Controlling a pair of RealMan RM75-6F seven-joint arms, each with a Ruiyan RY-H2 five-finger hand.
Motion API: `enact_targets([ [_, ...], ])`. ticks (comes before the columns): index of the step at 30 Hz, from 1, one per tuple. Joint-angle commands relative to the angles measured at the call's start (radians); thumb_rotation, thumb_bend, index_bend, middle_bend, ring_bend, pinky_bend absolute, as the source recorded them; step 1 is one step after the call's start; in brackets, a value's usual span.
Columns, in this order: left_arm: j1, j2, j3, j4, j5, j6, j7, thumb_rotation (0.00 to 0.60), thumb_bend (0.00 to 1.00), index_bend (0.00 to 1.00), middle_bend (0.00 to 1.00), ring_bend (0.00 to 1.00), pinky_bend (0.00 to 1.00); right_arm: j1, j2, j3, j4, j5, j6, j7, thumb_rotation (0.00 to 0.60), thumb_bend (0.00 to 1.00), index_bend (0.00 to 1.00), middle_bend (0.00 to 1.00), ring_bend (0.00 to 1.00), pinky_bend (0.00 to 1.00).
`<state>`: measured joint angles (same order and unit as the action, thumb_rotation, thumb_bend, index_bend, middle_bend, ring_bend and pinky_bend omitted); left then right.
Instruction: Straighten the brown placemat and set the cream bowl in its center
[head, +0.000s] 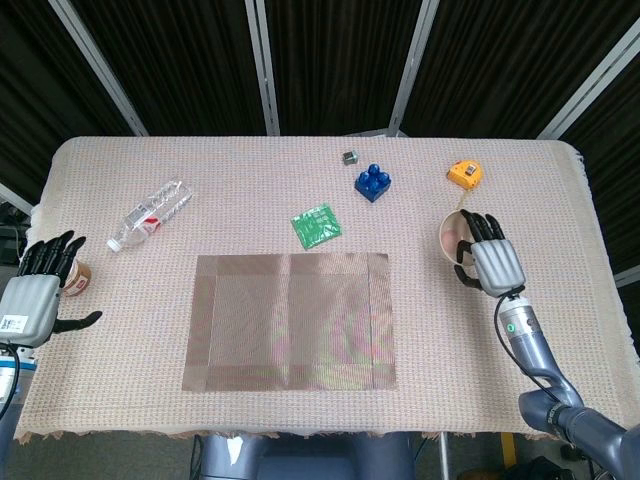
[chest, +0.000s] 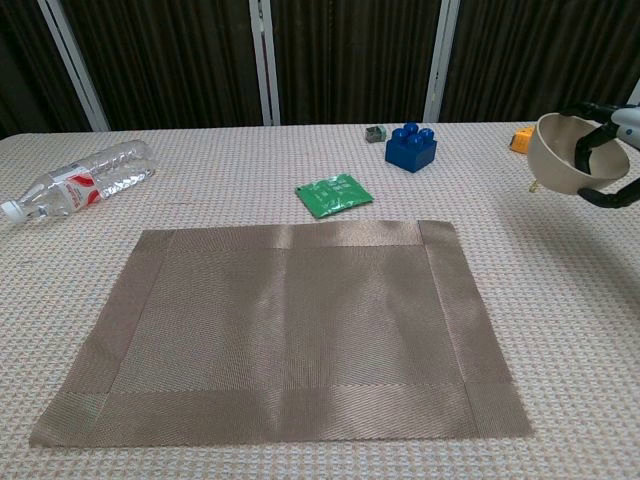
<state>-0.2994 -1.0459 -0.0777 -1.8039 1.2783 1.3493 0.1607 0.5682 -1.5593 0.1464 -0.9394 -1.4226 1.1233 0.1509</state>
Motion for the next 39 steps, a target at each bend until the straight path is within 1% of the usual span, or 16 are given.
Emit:
enact_targets([
  [1, 0.004, 0.014, 0.004, -0.005, 0.018, -0.01, -0.027, 0.6, 0.0, 0.0, 0.0, 0.0, 0.0, 0.03, 0.142, -0.071, -0.225, -0.184, 0.097, 0.013, 0.6, 0.38, 0.65, 0.0, 0.0, 0.0],
  [2, 0.005, 0.016, 0.005, -0.003, 0.025, -0.008, -0.028, 0.6, 0.0, 0.0, 0.0, 0.0, 0.0, 0.047, 0.173, -0.081, -0.284, -0.223, 0.097, 0.004, 0.6, 0.39, 0.65, 0.0, 0.0, 0.0],
  [6, 0.012, 0.02, 0.005, -0.005, 0.034, 0.0, -0.032, 0.6, 0.0, 0.0, 0.0, 0.0, 0.0, 0.111, 0.228, -0.095, -0.419, -0.305, 0.053, -0.052, 0.6, 0.38, 0.66, 0.0, 0.0, 0.0],
  [9, 0.018, 0.025, 0.004, -0.005, 0.034, 0.005, -0.036, 0.6, 0.0, 0.0, 0.0, 0.0, 0.0, 0.177, 0.228, -0.084, -0.499, -0.33, -0.031, -0.129, 0.6, 0.38, 0.65, 0.0, 0.0, 0.0],
  [12, 0.024, 0.03, 0.001, -0.004, 0.029, 0.005, -0.043, 0.6, 0.0, 0.0, 0.0, 0.0, 0.0, 0.225, 0.197, -0.058, -0.546, -0.31, -0.104, -0.205, 0.6, 0.38, 0.65, 0.0, 0.0, 0.0],
  [17, 0.026, 0.032, -0.002, 0.006, 0.015, -0.006, -0.049, 0.6, 0.0, 0.0, 0.0, 0.0, 0.0, 0.275, 0.13, -0.029, -0.552, -0.267, -0.187, -0.278, 0.6, 0.38, 0.65, 0.0, 0.0, 0.0],
  [22, 0.024, 0.03, -0.003, 0.021, 0.004, -0.025, -0.052, 0.6, 0.0, 0.0, 0.0, 0.0, 0.0, 0.324, 0.034, -0.009, -0.514, -0.2, -0.282, -0.373, 0.6, 0.38, 0.66, 0.0, 0.0, 0.0],
  [31, 0.018, 0.023, -0.012, 0.033, -0.017, -0.052, -0.051, 0.6, 0.0, 0.0, 0.0, 0.0, 0.0, 0.349, -0.077, -0.007, -0.474, -0.138, -0.318, -0.504, 0.6, 0.38, 0.65, 0.0, 0.0, 0.0],
  [33, 0.017, 0.023, -0.014, 0.034, -0.022, -0.056, -0.053, 0.6, 0.0, 0.0, 0.0, 0.0, 0.0, 0.351, -0.091, -0.011, -0.464, -0.128, -0.322, -0.515, 0.6, 0.37, 0.63, 0.0, 0.0, 0.0],
  [35, 0.017, 0.024, -0.017, 0.037, -0.026, -0.059, -0.054, 0.6, 0.0, 0.0, 0.0, 0.0, 0.0, 0.353, -0.102, -0.016, -0.453, -0.126, -0.321, -0.521, 0.6, 0.28, 0.51, 0.0, 0.0, 0.0],
  [37, 0.016, 0.024, -0.019, 0.039, -0.03, -0.065, -0.058, 0.6, 0.0, 0.0, 0.0, 0.0, 0.0, 0.352, -0.11, -0.026, -0.44, -0.124, -0.323, -0.506, 0.6, 0.09, 0.19, 0.0, 0.0, 0.0],
  [39, 0.016, 0.025, -0.02, 0.04, -0.034, -0.068, -0.06, 0.6, 0.0, 0.0, 0.0, 0.0, 0.0, 0.351, -0.111, -0.03, -0.437, -0.117, -0.327, -0.493, 0.6, 0.0, 0.02, 0.0, 0.0, 0.0],
])
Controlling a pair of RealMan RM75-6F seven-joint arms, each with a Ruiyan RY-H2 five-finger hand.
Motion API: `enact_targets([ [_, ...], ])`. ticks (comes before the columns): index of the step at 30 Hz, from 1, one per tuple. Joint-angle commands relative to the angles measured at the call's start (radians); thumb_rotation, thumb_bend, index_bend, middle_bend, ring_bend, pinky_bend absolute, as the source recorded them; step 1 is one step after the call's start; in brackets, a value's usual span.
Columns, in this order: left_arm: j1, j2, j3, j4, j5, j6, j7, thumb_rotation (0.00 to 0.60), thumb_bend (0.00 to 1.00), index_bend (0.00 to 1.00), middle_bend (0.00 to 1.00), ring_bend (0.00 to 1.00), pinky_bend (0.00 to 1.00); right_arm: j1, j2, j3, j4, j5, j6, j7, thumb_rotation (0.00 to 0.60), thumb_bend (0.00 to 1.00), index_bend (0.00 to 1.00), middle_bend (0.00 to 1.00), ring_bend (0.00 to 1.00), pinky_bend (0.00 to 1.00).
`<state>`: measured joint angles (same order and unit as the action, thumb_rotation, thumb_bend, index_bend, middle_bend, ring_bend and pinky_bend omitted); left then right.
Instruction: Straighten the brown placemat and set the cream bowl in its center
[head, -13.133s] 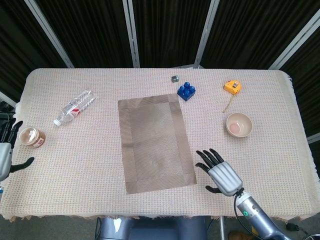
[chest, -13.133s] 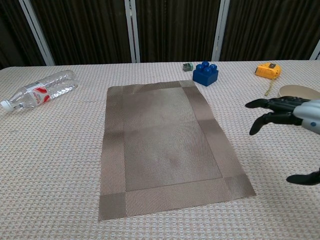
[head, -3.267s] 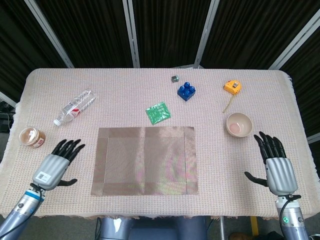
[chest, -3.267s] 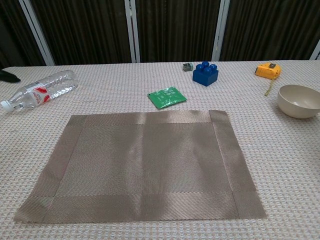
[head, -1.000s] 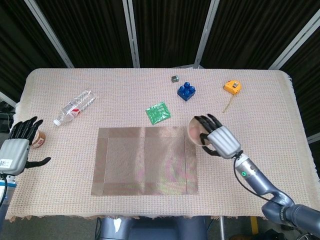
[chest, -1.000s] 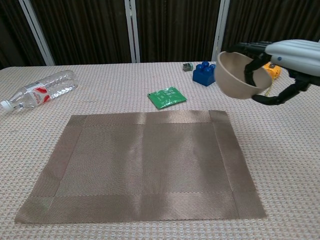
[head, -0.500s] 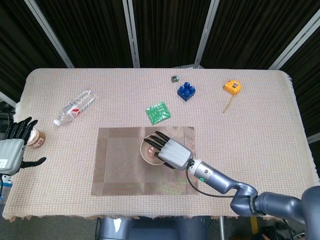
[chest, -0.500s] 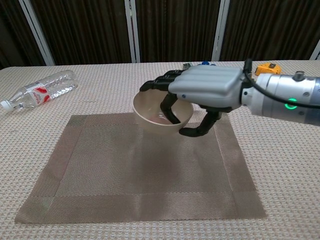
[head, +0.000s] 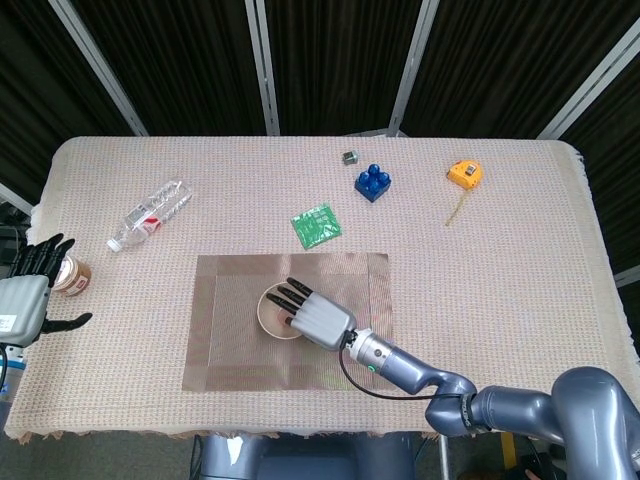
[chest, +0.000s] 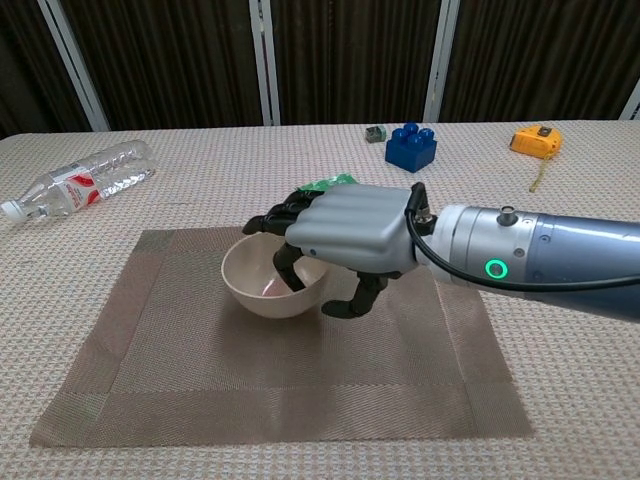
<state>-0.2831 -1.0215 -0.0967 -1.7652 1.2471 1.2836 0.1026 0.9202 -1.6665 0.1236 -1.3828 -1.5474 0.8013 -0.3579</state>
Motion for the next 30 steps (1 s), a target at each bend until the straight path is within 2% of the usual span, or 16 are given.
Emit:
enact_targets([
  [1, 0.0, 0.001, -0.002, 0.001, -0.004, -0.004, -0.003, 0.6, 0.0, 0.0, 0.0, 0.0, 0.0, -0.002, -0.003, -0.009, 0.005, 0.01, -0.004, 0.022, 0.6, 0.0, 0.0, 0.0, 0.0, 0.0],
  [6, 0.001, 0.004, -0.003, -0.004, -0.003, -0.007, -0.008, 0.6, 0.0, 0.0, 0.0, 0.0, 0.0, -0.016, 0.016, -0.012, -0.014, 0.005, 0.03, 0.027, 0.6, 0.0, 0.0, 0.0, 0.0, 0.0],
  [9, 0.005, 0.009, -0.003, -0.012, 0.005, 0.0, -0.011, 0.6, 0.0, 0.0, 0.0, 0.0, 0.0, -0.049, 0.064, -0.017, -0.076, 0.003, 0.082, 0.034, 0.6, 0.0, 0.0, 0.0, 0.0, 0.0],
  [15, 0.028, 0.004, -0.005, -0.007, 0.015, 0.054, 0.018, 0.6, 0.0, 0.0, 0.0, 0.0, 0.0, -0.145, 0.228, -0.039, -0.252, -0.041, 0.244, 0.012, 0.6, 0.0, 0.0, 0.0, 0.0, 0.0],
  [19, 0.06, -0.015, 0.004, 0.018, 0.04, 0.119, 0.043, 0.6, 0.0, 0.0, 0.0, 0.0, 0.0, -0.264, 0.351, -0.083, -0.337, -0.072, 0.406, 0.023, 0.6, 0.0, 0.0, 0.0, 0.0, 0.0],
  [25, 0.106, -0.035, 0.027, 0.048, 0.096, 0.187, 0.013, 0.6, 0.0, 0.0, 0.0, 0.0, 0.0, -0.454, 0.433, -0.137, -0.292, -0.07, 0.647, 0.102, 0.6, 0.0, 0.0, 0.0, 0.0, 0.0],
  [30, 0.13, -0.042, 0.045, 0.068, 0.167, 0.226, -0.046, 0.6, 0.01, 0.0, 0.0, 0.0, 0.0, -0.579, 0.466, -0.152, -0.285, -0.015, 0.77, 0.139, 0.6, 0.0, 0.0, 0.0, 0.0, 0.0],
])
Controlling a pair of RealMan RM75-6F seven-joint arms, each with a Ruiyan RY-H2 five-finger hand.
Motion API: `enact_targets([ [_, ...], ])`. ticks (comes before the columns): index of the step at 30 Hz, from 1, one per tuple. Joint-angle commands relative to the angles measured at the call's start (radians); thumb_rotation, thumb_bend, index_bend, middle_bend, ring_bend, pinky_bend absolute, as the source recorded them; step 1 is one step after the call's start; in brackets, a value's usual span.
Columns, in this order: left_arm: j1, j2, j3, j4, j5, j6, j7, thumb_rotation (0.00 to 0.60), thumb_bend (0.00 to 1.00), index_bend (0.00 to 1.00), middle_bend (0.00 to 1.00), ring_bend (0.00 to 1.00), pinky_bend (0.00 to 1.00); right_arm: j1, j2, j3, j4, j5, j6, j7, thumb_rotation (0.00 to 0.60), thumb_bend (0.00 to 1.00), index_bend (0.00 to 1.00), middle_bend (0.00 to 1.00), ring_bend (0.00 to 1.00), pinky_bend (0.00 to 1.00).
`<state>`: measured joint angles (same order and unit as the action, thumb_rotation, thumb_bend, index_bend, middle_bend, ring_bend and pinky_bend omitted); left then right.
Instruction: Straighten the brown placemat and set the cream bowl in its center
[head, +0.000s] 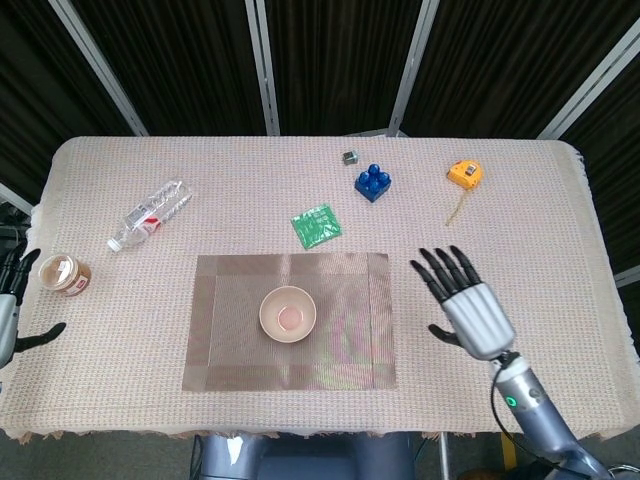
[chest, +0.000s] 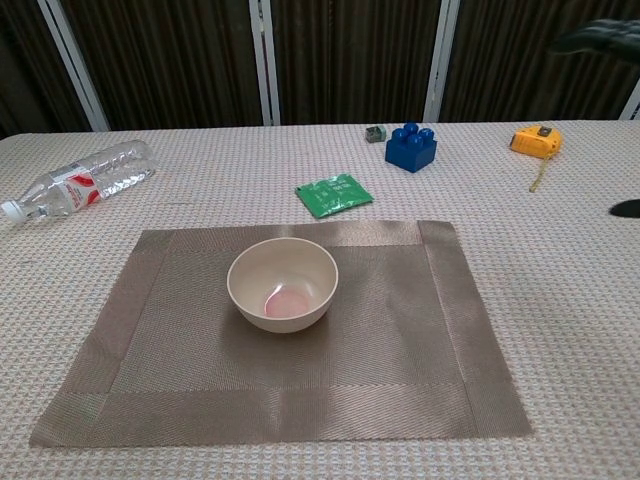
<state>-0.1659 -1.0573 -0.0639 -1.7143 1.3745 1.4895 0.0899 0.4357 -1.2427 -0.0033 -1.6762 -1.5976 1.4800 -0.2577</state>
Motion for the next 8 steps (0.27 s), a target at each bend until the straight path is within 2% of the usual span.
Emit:
enact_targets([
  [1, 0.016, -0.006, 0.017, 0.022, 0.048, 0.023, -0.036, 0.6, 0.01, 0.0, 0.0, 0.0, 0.0, -0.109, 0.045, -0.028, 0.006, 0.04, 0.104, 0.041, 0.6, 0.0, 0.0, 0.0, 0.0, 0.0],
  [8, 0.038, 0.005, 0.033, 0.027, 0.081, 0.043, -0.052, 0.6, 0.01, 0.0, 0.0, 0.0, 0.0, -0.184, 0.051, -0.037, 0.007, 0.05, 0.161, 0.039, 0.6, 0.0, 0.0, 0.0, 0.0, 0.0],
])
